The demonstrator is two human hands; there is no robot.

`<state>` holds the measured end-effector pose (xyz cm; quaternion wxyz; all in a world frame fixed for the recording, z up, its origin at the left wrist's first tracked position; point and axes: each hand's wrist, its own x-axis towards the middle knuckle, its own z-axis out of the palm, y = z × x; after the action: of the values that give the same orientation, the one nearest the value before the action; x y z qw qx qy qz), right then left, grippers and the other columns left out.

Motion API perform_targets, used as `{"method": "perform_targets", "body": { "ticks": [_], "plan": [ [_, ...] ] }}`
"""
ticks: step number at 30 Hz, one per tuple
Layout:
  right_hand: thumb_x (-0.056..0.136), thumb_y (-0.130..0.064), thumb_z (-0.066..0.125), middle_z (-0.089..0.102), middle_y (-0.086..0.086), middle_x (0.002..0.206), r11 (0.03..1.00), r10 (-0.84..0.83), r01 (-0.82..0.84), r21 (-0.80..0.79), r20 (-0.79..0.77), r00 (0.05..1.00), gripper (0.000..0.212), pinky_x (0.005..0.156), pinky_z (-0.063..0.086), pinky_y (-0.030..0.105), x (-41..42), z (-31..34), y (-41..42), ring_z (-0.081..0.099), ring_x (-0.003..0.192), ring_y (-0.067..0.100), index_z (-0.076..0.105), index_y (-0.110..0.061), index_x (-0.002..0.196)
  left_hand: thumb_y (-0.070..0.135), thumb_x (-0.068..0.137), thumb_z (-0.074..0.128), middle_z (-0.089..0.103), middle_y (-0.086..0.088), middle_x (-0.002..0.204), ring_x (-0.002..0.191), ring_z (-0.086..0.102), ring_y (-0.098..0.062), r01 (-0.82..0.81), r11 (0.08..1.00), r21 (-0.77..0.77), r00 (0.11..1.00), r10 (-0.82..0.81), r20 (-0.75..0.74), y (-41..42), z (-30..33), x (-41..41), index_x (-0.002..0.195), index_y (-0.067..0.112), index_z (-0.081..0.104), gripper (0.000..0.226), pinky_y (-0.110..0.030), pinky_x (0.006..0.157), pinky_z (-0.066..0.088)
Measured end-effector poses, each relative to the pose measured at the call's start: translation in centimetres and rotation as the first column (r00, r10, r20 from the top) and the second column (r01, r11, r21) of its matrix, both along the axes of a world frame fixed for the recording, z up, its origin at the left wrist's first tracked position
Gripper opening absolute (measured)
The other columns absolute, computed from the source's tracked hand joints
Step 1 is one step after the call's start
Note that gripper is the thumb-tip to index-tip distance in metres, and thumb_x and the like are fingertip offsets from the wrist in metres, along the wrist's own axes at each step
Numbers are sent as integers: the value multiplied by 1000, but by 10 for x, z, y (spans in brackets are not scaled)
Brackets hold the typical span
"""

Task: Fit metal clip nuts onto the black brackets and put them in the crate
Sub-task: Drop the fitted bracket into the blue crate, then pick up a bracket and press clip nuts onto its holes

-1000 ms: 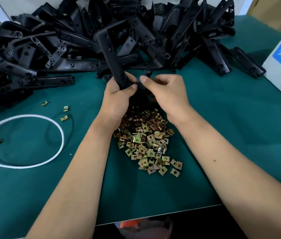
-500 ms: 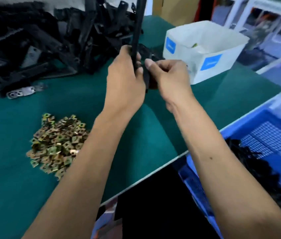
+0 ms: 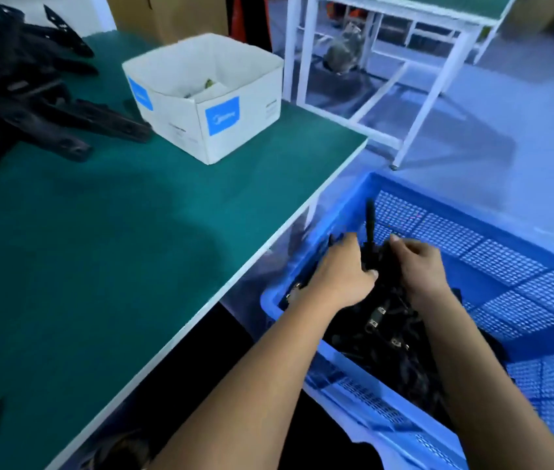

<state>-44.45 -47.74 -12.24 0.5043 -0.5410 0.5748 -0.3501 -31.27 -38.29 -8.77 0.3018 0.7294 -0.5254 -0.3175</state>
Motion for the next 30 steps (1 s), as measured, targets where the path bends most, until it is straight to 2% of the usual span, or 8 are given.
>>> {"method": "perform_targets", "body": {
  "ticks": [3, 6, 8, 11, 16, 21, 25, 30],
  "plan": [
    [97, -33, 69, 61, 12, 59, 1000, -24, 26, -3, -496, 868, 41, 54, 40, 32, -43, -37, -13, 64, 69, 26, 68, 0, 73, 23, 92, 70, 58, -18, 132, 124, 57, -39, 44, 995, 84, 994, -52, 96, 0, -28, -10, 135, 7, 41, 55, -45, 100, 48],
    [95, -31, 72, 64, 18, 67, 993, 38, 45, 111, -650, 759, 40, 63, 45, 34, -59, -49, -20, 66, 73, 34, 66, 2, 74, 23, 95, 67, 53, -15, 132, 121, 57, -37, 75, 989, 130, 984, -95, 154, 3, -37, -8, 143, 10, 35, 59, -45, 94, 49],
    [93, -28, 72, 68, 18, 74, 996, -15, 71, 56, -668, 744, 32, 70, 51, 37, -53, -45, -22, 68, 82, 37, 67, 0, 79, 19, 95, 65, 53, -12, 128, 117, 58, -35, 76, 994, 79, 976, -91, 198, 2, -32, -6, 139, 13, 41, 50, -45, 93, 51],
    [92, -18, 67, 75, 22, 92, 982, -146, 35, -185, -631, 762, 16, 78, 52, 39, -19, -19, -13, 69, 96, 39, 76, -5, 94, 4, 92, 56, 56, -6, 129, 116, 59, -32, 121, 988, -92, 961, -93, 261, -3, -4, -1, 133, 17, 56, 42, -48, 97, 50],
    [87, -22, 54, 66, 12, 69, 869, -77, -223, -441, -566, 821, 15, 58, 34, 36, 64, 56, 21, 51, 65, 35, 66, -15, 82, -3, 83, 50, 65, -4, 119, 105, 63, -30, 35, 901, -432, 964, 84, 253, -9, 70, 26, 116, 14, 64, 40, -47, 90, 51],
    [85, -16, 54, 67, 15, 75, 662, 53, -481, -575, -605, 795, 13, 59, 31, 37, 157, 120, 69, 52, 65, 40, 48, -24, 77, -2, 72, 44, 68, 2, 106, 96, 64, -17, -174, 739, -650, 927, 345, 144, 31, 120, 100, 107, 14, 66, 44, -38, 85, 53],
    [88, -17, 56, 61, 11, 69, 520, 283, -635, -571, -586, 759, 18, 58, 33, 37, 247, 145, 123, 44, 64, 38, 46, -22, 73, -2, 69, 43, 70, 6, 99, 89, 65, -14, -418, 586, -694, 796, 604, 30, 99, 129, 175, 100, 15, 67, 43, -36, 86, 52],
    [93, -22, 57, 72, 16, 88, 200, 574, -835, -513, -629, 524, 14, 70, 52, 43, 345, 155, 218, 67, 85, 39, 69, -15, 93, -2, 66, 41, 72, 5, 90, 89, 67, -15, -606, 372, -703, 548, 836, -31, 214, 120, 256, 91, 13, 71, 41, -36, 88, 53]
  ]
}}
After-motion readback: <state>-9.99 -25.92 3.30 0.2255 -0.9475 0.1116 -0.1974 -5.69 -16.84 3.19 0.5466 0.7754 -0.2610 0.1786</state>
